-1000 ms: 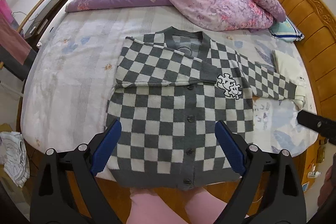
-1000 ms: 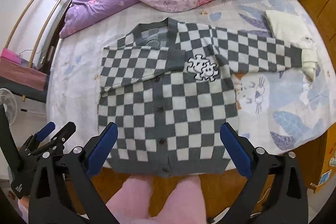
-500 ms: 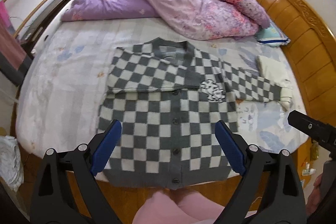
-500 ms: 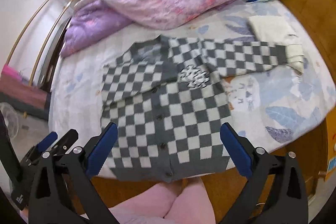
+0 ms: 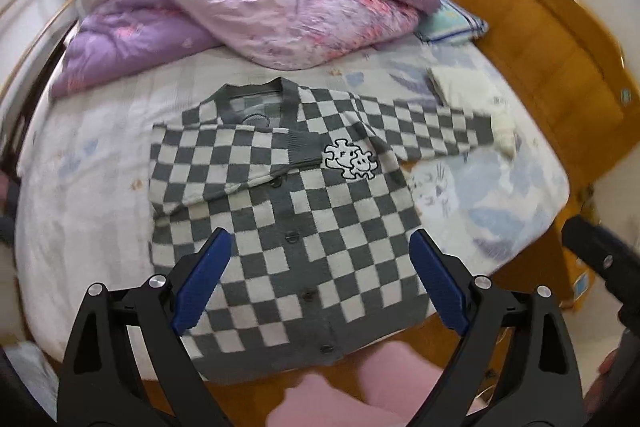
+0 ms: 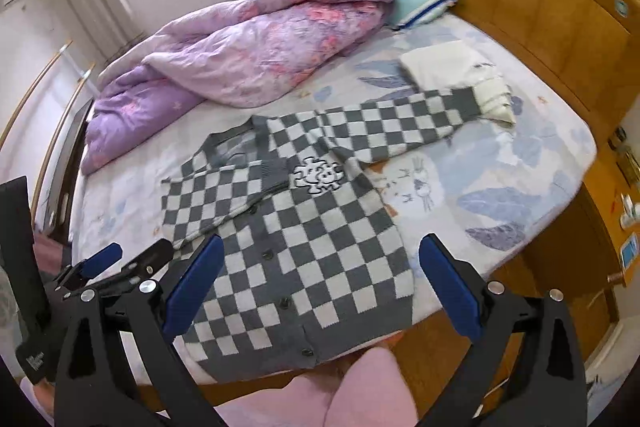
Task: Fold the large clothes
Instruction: 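Raise both grippers back from the cardigan, then move the right gripper to the other sleeve cuff beside the white cloth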
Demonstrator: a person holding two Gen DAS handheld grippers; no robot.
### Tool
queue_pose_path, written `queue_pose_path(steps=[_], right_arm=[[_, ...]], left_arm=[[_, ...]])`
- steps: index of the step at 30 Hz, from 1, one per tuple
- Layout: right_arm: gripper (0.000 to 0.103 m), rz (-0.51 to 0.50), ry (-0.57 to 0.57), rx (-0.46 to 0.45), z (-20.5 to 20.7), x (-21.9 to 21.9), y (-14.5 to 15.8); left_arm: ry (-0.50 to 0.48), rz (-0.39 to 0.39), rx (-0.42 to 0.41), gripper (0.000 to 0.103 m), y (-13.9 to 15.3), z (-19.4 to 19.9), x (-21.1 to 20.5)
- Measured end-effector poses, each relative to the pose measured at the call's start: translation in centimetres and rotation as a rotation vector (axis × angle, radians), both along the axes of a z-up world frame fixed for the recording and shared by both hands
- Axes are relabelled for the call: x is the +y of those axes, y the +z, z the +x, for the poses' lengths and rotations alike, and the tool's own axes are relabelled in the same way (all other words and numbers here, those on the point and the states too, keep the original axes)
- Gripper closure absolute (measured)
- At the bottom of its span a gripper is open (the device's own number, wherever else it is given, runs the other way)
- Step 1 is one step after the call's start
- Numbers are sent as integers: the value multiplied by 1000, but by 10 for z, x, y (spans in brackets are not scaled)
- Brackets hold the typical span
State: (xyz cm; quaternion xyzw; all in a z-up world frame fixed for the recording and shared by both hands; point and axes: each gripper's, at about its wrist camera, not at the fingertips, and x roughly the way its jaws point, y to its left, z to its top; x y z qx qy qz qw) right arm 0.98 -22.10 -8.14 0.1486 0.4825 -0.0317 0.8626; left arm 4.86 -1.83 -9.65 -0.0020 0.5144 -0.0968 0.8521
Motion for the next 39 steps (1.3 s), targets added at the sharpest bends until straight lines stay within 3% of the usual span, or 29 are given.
queue_pose_path(steps=[9, 15, 19, 27, 29, 34, 39], right_arm=[[9, 21, -176, 24, -1, -44, -5], [9, 54, -264, 57, 9, -97, -17], [9, 84, -305, 88, 28, -146, -34], [9, 76, -273, 153, 98, -248, -76], [9, 74, -272, 191, 122, -278, -95], [9, -42, -292, 259, 184, -340, -148], [9, 70, -295, 294, 240, -390, -209]], left_arm=[[-195, -4, 3, 12, -2, 23, -52], [-211, -13, 42, 12, -10, 53, -91], [-172, -1, 76, 12, -19, 86, -122], [-68, 77, 164, 12, -50, 161, -182], [-35, 87, 184, 12, -64, 184, -197], [42, 160, 204, 12, -100, 232, -215], [107, 166, 216, 12, -145, 272, -224]])
